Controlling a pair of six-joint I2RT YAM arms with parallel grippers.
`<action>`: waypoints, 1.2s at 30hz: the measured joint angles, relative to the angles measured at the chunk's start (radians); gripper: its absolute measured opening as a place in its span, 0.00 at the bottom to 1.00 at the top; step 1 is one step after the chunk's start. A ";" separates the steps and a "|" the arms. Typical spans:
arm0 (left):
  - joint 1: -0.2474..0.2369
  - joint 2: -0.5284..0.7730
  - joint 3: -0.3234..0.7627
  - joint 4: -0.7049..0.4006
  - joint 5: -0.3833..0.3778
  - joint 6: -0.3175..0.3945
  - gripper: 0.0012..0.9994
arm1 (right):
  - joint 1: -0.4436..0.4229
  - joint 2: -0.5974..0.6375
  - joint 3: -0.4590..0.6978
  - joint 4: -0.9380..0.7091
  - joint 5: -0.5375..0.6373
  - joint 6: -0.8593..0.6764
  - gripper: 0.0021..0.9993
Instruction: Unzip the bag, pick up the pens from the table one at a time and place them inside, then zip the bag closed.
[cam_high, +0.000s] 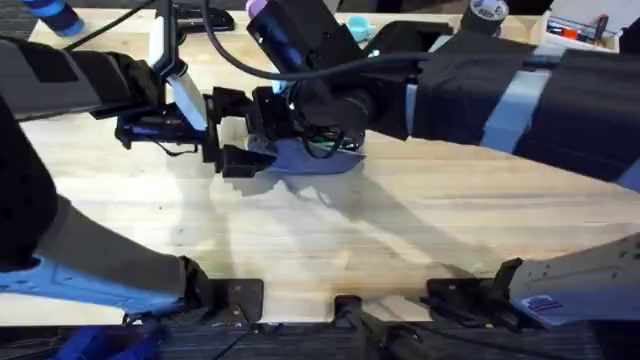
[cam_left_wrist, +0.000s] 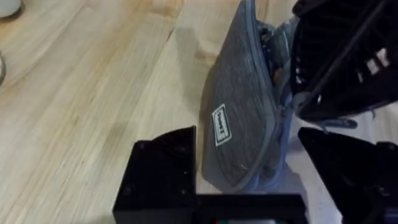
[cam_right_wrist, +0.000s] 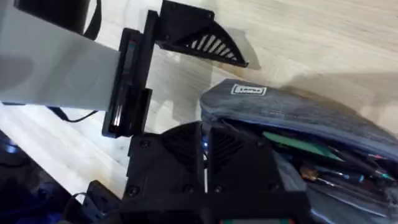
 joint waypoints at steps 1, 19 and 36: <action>0.000 0.000 0.000 0.002 0.008 0.000 0.99 | 0.000 0.000 0.000 0.000 -0.001 0.000 0.03; -0.005 0.000 0.000 0.003 0.068 -0.013 0.14 | -0.018 0.000 0.000 0.005 -0.004 -0.026 0.03; -0.014 0.000 -0.001 0.008 0.082 -0.011 0.04 | -0.153 0.000 0.000 -0.085 -0.100 -0.036 0.03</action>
